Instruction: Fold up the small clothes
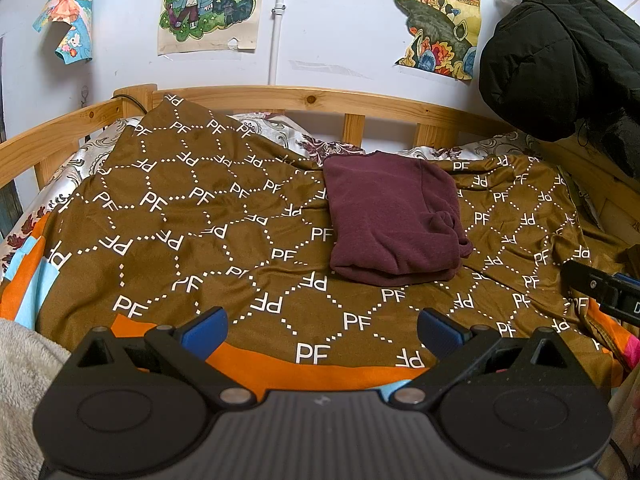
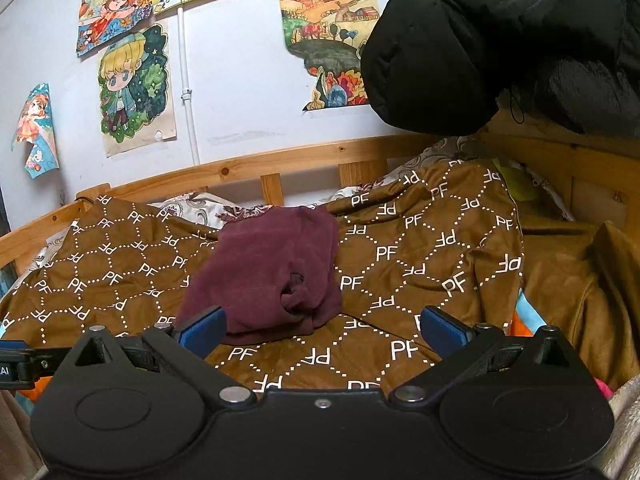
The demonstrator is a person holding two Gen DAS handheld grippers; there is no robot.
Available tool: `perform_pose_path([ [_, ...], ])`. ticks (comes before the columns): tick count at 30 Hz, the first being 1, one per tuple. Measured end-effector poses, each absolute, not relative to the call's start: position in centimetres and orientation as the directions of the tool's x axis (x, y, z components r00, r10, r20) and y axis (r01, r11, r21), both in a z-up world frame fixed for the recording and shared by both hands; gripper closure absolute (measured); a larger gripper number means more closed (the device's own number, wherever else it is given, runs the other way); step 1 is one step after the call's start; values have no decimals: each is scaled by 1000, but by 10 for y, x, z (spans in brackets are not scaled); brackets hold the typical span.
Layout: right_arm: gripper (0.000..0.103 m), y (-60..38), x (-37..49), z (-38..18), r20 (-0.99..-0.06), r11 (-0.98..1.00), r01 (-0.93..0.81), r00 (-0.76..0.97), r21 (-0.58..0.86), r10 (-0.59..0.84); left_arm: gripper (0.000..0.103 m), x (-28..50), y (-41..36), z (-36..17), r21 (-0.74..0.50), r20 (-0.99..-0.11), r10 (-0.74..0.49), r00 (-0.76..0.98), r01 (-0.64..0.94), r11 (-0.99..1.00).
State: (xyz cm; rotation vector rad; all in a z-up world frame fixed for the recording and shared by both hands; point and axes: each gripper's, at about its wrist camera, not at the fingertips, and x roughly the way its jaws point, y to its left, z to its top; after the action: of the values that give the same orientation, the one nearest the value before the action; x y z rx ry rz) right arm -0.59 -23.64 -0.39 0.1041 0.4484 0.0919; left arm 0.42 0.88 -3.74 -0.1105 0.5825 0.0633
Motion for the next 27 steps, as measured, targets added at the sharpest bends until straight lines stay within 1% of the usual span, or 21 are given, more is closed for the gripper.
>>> perform_pose_path([
  [27,1,-236,-5,-5,-435,991,-62,894,122,110,1,4,8,-38,-85,-552,31,833,-93,992],
])
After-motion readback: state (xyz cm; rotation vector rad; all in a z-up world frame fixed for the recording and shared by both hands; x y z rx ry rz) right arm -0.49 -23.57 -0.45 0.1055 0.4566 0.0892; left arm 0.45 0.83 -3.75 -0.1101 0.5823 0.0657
